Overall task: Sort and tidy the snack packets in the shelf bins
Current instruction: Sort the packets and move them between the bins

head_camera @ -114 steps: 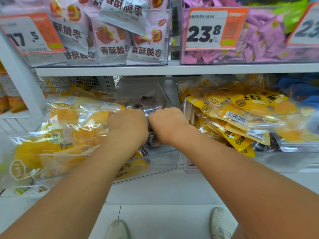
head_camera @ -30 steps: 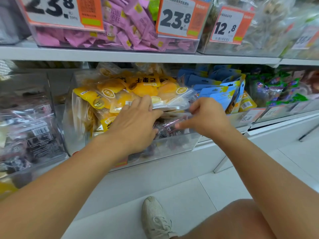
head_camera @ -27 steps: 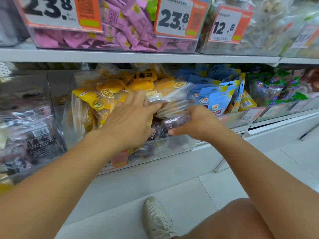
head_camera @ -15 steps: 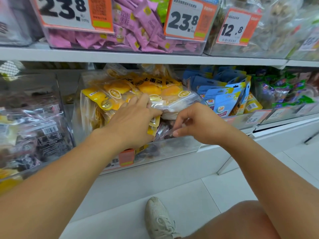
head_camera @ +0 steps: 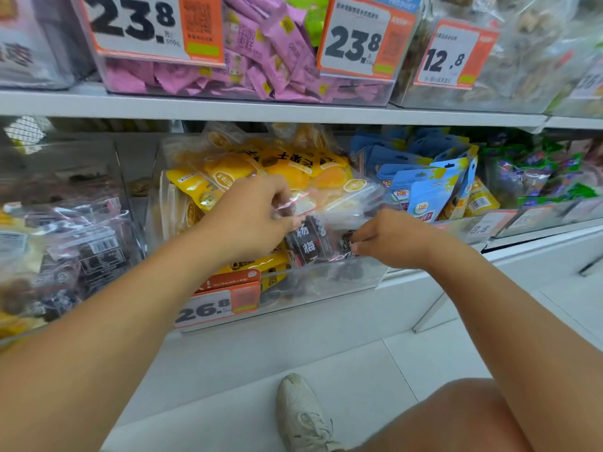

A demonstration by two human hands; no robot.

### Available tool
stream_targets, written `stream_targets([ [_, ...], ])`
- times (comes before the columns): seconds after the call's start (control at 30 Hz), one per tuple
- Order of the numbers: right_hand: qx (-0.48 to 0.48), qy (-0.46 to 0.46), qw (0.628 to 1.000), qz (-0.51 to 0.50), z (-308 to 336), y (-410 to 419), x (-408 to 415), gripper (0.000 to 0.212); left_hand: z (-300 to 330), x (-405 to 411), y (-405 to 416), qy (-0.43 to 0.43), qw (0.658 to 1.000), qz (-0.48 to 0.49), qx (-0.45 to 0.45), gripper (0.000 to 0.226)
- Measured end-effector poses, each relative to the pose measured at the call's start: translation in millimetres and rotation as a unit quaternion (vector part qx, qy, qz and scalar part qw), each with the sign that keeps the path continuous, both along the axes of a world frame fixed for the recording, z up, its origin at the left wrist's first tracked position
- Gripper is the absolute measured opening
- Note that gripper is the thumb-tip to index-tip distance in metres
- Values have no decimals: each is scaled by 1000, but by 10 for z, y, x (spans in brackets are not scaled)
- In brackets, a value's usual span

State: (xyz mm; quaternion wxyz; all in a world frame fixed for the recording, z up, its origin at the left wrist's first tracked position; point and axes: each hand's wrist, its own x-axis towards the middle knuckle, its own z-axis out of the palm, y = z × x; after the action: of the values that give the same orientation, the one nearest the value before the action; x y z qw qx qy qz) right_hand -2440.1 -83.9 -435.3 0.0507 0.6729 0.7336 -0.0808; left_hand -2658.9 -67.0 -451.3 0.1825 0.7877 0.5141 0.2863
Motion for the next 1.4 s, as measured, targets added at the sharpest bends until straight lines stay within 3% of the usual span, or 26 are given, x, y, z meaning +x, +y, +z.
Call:
stream_targets([
  [0.3,-92,67,990,-81,-179,114,-245,35,-41,-144,-67,24,999,-10,-19,23],
  [0.43,14,171,973,-155,-313,276,-157,49,-74,-133,-82,20,1000,-10,-14,22],
  [0.53,8,211,969,-127,-295,314,-143,57,-84,-127,-78,20,1000,-8,-12,21],
  [0.63,20,200,974,-106,-228,216,-91,42,-91,-117,-57,17,1000,-7,-5,20],
  [0.73,147,129,979,-61,-74,-15,7,35,-64,-111,-32,3,1000,-19,-8,20],
  [0.83,273,231,934,4,173,-312,68,24,-63,-122,-33,-28,999,-25,-9,20],
  [0.93,215,507,831,79,273,-482,-51,32,-3,-202,-80,-119,992,-25,-17,23],
  [0.97,189,552,807,89,252,-469,-125,41,63,-258,-107,-157,987,-25,-15,24],
  [1.07,181,543,812,118,188,-327,-510,39,342,-560,-237,-258,965,-37,-9,17],
  [1.13,176,584,780,141,199,-281,-889,37,490,-849,-353,-282,959,-35,1,13],
  [1.23,179,625,737,185,179,-222,-1460,30,524,-1342,-504,-289,956,11,52,18],
  [1.4,161,633,733,188,61,-144,-2150,43,448,-1874,-717,-233,962,88,111,15],
])
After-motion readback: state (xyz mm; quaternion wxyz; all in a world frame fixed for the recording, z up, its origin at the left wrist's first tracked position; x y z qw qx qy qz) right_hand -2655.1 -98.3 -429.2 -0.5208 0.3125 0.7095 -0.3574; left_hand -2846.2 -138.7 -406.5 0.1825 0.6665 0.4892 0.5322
